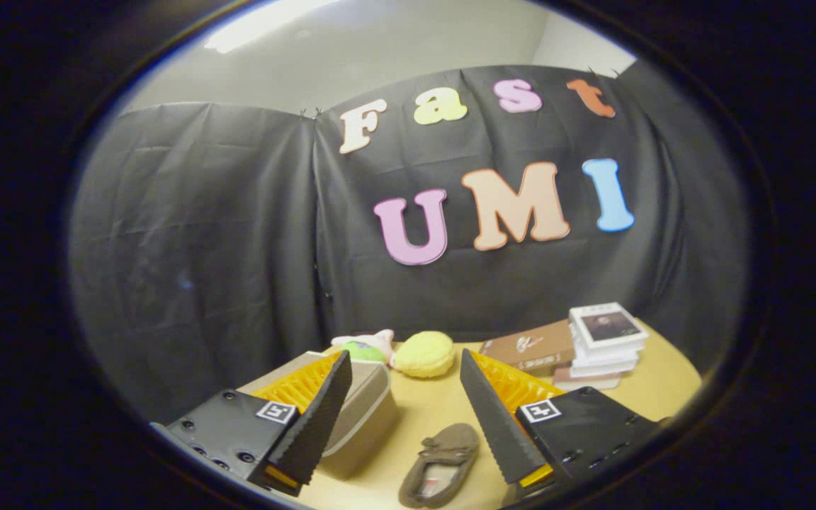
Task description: Open the storage box then place both shoes into the box .Put the left shoe in first, then the right shoe, with the right side of both shoes facing outward in a uniform manner.
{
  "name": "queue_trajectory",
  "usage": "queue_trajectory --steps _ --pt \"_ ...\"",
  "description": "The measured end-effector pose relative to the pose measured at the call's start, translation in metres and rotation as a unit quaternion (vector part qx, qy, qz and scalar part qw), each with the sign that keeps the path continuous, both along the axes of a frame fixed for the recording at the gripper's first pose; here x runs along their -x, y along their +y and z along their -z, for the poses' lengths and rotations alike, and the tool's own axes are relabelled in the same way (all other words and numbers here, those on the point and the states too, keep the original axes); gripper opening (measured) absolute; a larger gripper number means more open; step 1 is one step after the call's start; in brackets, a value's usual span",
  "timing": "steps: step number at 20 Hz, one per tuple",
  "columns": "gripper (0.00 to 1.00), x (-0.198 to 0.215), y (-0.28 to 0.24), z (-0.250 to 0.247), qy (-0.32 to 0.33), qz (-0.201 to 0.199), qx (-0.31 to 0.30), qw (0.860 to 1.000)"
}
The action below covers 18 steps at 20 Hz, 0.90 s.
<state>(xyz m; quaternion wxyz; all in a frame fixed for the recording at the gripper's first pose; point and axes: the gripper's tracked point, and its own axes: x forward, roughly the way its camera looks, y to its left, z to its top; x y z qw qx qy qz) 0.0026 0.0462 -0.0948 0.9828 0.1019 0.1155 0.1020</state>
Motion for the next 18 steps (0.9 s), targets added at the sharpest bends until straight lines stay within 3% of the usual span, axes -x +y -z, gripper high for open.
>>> queue_trajectory --steps 5,10,18 --pt "0.98 0.001 0.019 0.043 0.089 -0.037 -0.12 0.988" --pt "1.0 -0.006 0.033 0.08 0.17 -0.046 -0.256 0.95" --pt "1.0 0.0 0.082 0.124 0.253 -0.107 -0.31 0.91"
